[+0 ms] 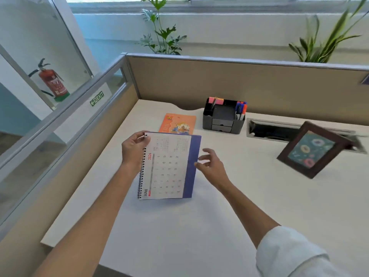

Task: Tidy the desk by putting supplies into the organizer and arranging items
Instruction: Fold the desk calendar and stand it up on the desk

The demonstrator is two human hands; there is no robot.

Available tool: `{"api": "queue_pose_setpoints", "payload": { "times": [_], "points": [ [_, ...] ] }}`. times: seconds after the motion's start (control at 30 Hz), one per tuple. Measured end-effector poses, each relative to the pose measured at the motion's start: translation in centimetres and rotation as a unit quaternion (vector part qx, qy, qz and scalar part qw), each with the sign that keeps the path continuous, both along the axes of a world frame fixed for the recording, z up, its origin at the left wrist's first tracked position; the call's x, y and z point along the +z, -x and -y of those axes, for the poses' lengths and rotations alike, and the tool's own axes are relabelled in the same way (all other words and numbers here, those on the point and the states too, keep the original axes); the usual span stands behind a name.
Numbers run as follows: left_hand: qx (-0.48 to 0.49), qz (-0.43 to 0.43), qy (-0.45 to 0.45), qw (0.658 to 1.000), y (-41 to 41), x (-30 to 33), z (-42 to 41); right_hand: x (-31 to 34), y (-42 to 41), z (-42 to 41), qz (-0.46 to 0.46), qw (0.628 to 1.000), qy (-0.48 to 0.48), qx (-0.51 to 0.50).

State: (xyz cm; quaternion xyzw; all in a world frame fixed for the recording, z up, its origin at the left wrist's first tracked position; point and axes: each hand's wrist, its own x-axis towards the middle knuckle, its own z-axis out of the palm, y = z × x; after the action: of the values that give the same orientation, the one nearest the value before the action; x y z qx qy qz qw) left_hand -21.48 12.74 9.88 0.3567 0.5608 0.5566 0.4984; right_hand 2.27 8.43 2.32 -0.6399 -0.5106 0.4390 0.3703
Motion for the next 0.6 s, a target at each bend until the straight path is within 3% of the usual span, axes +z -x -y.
{"api": "queue_pose_setpoints", "payload": {
  "times": [0.17,0.27,0.6],
  "points": [
    [-0.116,-0.084,-0.046,0.989,-5.5,1.9,0.4,3.5,-4.1,0.9,0.185,0.966,-0.170,-0.056],
    [-0.161,-0.098,-0.068,0.980,-8.9,3.2,0.9,4.5,-6.6,2.2,0.243,0.950,-0.188,-0.049],
    [-0.306,-0.171,-0.134,0.927,-20.2,4.7,2.7,3.1,-14.1,8.1,0.248,0.936,-0.178,-0.176]
  ]
}}
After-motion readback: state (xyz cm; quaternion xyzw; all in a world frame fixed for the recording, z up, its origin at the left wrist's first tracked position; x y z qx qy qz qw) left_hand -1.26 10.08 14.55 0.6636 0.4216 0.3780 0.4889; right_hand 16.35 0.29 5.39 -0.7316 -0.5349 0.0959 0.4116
